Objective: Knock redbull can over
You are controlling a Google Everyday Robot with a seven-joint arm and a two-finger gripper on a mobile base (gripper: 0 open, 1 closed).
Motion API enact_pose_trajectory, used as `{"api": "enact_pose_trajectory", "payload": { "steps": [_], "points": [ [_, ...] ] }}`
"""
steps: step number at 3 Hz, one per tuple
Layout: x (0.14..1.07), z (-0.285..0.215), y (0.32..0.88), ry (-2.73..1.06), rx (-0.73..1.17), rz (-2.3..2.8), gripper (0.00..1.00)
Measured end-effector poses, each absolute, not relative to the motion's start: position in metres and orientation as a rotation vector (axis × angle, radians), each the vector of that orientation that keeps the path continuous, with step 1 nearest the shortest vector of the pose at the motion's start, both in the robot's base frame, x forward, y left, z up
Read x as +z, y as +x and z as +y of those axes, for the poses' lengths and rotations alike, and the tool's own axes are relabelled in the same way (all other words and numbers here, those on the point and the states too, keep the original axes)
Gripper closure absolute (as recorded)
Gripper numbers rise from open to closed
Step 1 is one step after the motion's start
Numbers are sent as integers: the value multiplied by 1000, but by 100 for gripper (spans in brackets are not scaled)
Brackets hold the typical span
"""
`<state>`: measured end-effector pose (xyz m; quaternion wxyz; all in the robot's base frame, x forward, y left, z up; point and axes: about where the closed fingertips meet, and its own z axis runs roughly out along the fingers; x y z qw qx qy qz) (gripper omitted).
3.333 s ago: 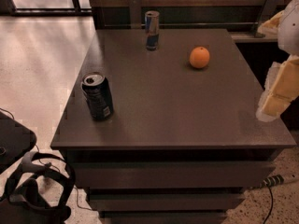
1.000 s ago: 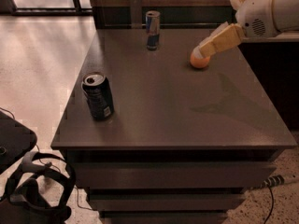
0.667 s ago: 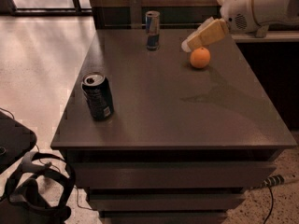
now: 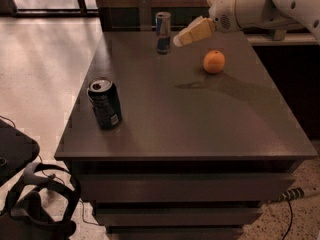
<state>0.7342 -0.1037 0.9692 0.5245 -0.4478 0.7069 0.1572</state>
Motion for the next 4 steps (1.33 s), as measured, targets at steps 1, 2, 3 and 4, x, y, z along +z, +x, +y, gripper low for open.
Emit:
{"api": "enact_pose_trajectory", "payload": {
  "steps": [1,2,3,4],
  "points": [
    [954,-92,768,-1007,439,1667,0],
    [939,-77,802,-930,500,1647,0],
    [934,-66,818,-897,515,1631,0],
    [927,-52,832,-867,546,1603,0]
  ]
}}
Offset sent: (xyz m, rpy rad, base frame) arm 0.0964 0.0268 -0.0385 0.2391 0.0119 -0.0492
